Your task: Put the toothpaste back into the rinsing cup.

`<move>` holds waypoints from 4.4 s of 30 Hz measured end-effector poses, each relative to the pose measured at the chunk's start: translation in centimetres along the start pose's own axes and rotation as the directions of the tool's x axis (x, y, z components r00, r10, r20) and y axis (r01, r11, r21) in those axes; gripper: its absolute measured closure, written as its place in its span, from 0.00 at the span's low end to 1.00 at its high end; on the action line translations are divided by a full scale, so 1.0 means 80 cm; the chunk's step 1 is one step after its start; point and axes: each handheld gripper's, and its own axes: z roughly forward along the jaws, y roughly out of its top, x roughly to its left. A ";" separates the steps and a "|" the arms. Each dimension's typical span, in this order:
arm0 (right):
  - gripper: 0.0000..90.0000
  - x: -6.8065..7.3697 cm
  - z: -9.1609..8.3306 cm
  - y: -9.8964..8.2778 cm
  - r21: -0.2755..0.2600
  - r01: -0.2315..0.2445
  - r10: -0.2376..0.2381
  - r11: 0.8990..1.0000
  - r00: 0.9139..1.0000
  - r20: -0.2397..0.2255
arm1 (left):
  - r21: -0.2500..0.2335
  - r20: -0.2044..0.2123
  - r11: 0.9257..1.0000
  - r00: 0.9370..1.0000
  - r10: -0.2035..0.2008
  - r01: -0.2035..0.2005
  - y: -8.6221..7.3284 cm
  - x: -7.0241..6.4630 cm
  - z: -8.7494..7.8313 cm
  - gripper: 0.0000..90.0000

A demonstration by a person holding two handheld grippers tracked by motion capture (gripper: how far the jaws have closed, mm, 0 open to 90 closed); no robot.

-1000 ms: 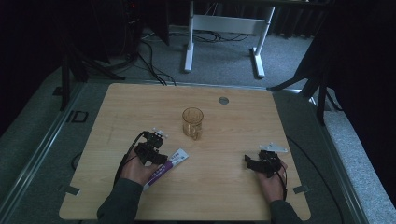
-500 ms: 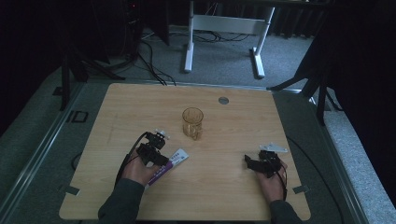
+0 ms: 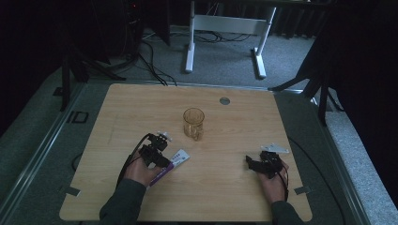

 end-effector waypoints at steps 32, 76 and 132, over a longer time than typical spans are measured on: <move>0.27 0.000 0.000 0.000 0.000 0.000 0.000 1.000 1.000 0.000 | 0.142 0.019 0.987 0.997 0.076 -0.078 0.011 -0.016 0.022 0.66; 0.27 0.000 0.000 0.000 0.000 -0.001 0.001 1.000 1.000 0.000 | 0.266 0.007 0.960 0.996 0.089 -0.088 0.020 -0.018 0.050 0.68; 0.27 0.000 0.000 0.000 0.001 -0.001 0.001 1.000 1.000 0.000 | 0.093 0.072 0.996 0.997 0.003 -0.010 0.017 0.007 0.003 0.80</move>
